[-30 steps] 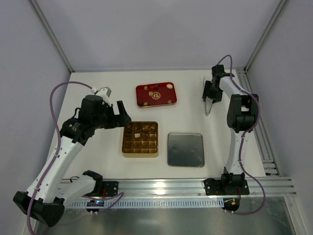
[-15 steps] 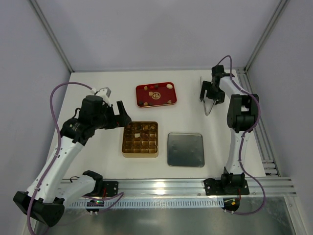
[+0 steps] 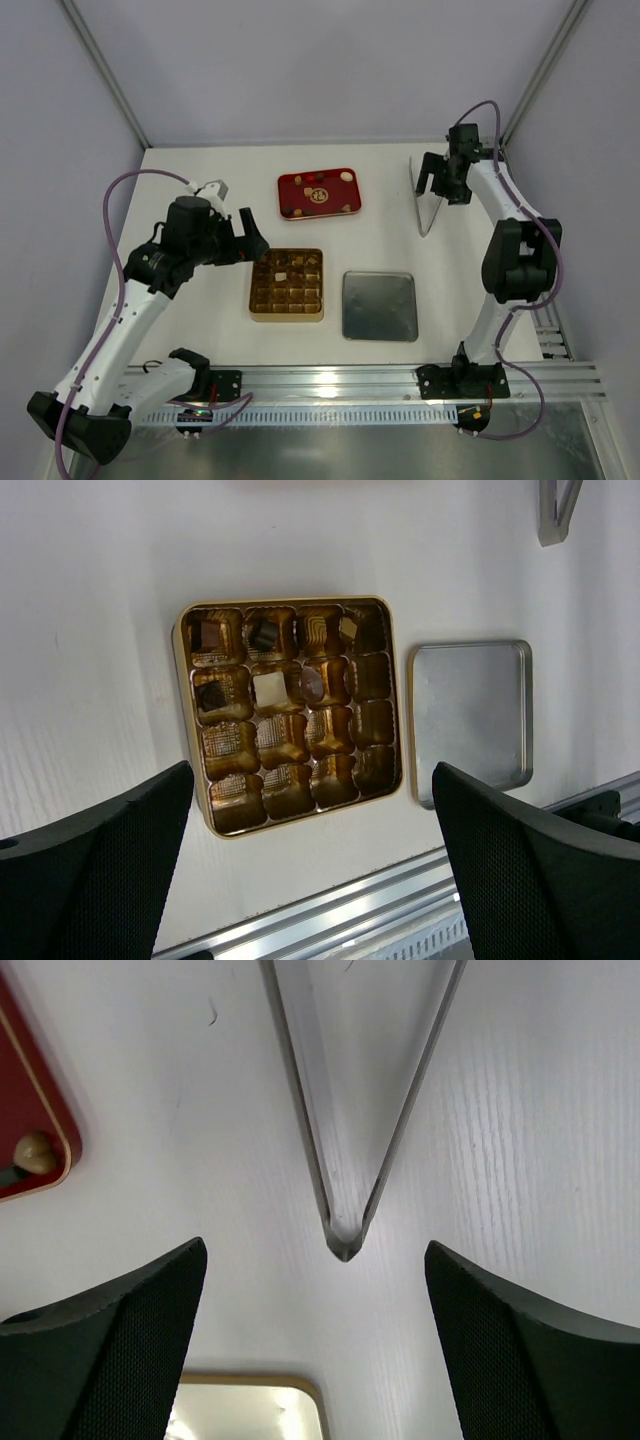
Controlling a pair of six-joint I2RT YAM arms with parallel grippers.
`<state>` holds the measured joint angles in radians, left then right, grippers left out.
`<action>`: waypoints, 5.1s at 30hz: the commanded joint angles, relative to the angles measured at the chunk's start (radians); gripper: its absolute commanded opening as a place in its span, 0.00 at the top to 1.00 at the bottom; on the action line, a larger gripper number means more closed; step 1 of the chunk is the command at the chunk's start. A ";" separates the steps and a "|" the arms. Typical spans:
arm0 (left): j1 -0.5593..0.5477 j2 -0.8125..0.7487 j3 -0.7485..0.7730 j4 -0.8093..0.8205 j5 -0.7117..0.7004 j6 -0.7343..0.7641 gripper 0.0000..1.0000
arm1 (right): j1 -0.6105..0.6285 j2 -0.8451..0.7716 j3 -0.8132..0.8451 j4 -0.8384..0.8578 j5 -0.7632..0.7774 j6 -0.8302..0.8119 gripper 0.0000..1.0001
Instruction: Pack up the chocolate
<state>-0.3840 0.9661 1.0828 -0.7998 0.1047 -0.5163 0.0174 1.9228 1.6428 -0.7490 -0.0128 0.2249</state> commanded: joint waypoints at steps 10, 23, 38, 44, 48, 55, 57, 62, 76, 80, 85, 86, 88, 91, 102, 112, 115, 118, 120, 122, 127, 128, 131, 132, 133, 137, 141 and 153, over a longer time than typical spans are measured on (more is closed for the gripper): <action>-0.001 -0.023 -0.043 0.102 0.128 -0.033 0.00 | 0.159 -0.544 -0.659 0.114 -0.001 0.155 0.25; -0.001 -0.023 -0.075 0.169 0.254 -0.096 0.00 | 0.231 -0.610 -0.928 0.149 0.045 0.287 0.47; -0.001 -0.004 -0.107 0.198 0.270 -0.125 0.00 | 0.296 -0.482 -0.988 0.284 0.024 0.335 0.69; -0.001 0.026 -0.123 0.220 0.274 -0.140 0.00 | 0.296 -0.485 -0.974 0.266 0.027 0.294 0.93; -0.001 0.048 -0.136 0.247 0.279 -0.166 0.00 | 0.285 -0.534 -0.922 0.218 0.025 0.251 0.96; -0.001 0.100 -0.155 0.310 0.280 -0.208 0.00 | 0.234 -0.620 -0.818 0.136 -0.042 0.163 0.96; -0.001 0.114 -0.155 0.323 0.282 -0.223 0.00 | 0.210 -0.643 -0.784 0.113 -0.056 0.142 0.96; -0.009 0.155 -0.155 0.366 0.289 -0.237 0.02 | 0.202 -0.670 -0.716 0.068 -0.091 0.116 0.96; -0.046 0.264 -0.141 0.456 0.311 -0.263 0.02 | 0.145 -0.729 -0.633 0.031 -0.210 0.109 0.96; -0.059 0.296 -0.130 0.473 0.311 -0.272 0.03 | 0.136 -0.714 -0.636 0.025 -0.210 0.100 0.96; -0.066 0.281 -0.130 0.476 0.306 -0.271 0.03 | 0.136 -0.694 -0.721 0.085 -0.165 0.140 0.77; -0.066 0.278 -0.132 0.476 0.309 -0.271 0.03 | 0.135 -0.677 -0.753 0.102 -0.151 0.151 0.74; -0.067 0.270 -0.133 0.467 0.313 -0.266 0.03 | 0.136 -0.663 -0.793 0.141 -0.124 0.171 0.69; -0.066 0.264 -0.127 0.455 0.319 -0.255 0.02 | 0.139 -0.640 -0.857 0.186 -0.092 0.209 0.69; -0.066 0.240 -0.093 0.401 0.336 -0.235 0.02 | 0.180 -0.611 -0.925 0.244 0.045 0.294 0.69; -0.067 0.203 -0.087 0.369 0.337 -0.223 0.02 | 0.193 -0.564 -0.936 0.275 0.077 0.326 0.67; -0.066 0.195 -0.080 0.358 0.337 -0.220 0.02 | 0.193 -0.555 -0.942 0.281 0.093 0.324 0.67; -0.066 0.174 -0.077 0.352 0.334 -0.214 0.02 | 0.196 -0.550 -0.945 0.280 0.099 0.320 0.67; -0.066 0.166 -0.083 0.352 0.336 -0.214 0.02 | 0.196 -0.555 -0.948 0.281 0.109 0.321 0.67; -0.066 0.163 -0.089 0.356 0.336 -0.221 0.02 | 0.197 -0.553 -0.943 0.277 0.112 0.318 0.67; -0.066 0.175 -0.093 0.367 0.346 -0.222 0.02 | 0.199 -0.532 -0.923 0.289 0.114 0.318 0.67; -0.066 0.171 -0.096 0.369 0.345 -0.222 0.02 | 0.200 -0.532 -0.922 0.290 0.111 0.317 0.67; -0.066 0.161 -0.104 0.372 0.337 -0.223 0.02 | 0.204 -0.533 -0.910 0.293 0.116 0.317 0.67; -0.066 0.160 -0.106 0.370 0.339 -0.223 0.02 | 0.204 -0.533 -0.902 0.290 0.116 0.317 0.67; -0.066 0.158 -0.112 0.370 0.339 -0.226 0.02 | 0.205 -0.539 -0.900 0.289 0.116 0.318 0.66; -0.066 0.148 -0.123 0.370 0.340 -0.225 0.02 | 0.205 -0.576 -0.903 0.258 0.151 0.329 0.67; -0.066 0.145 -0.124 0.372 0.343 -0.226 0.02 | 0.207 -0.620 -0.911 0.244 0.154 0.338 0.66; -0.066 0.155 -0.118 0.372 0.346 -0.232 0.02 | 0.213 -0.555 -0.862 0.295 0.109 0.343 0.66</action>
<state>-0.4454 1.1351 0.9604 -0.4450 0.4278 -0.7513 0.2214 1.3502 0.7307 -0.4976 0.1005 0.5549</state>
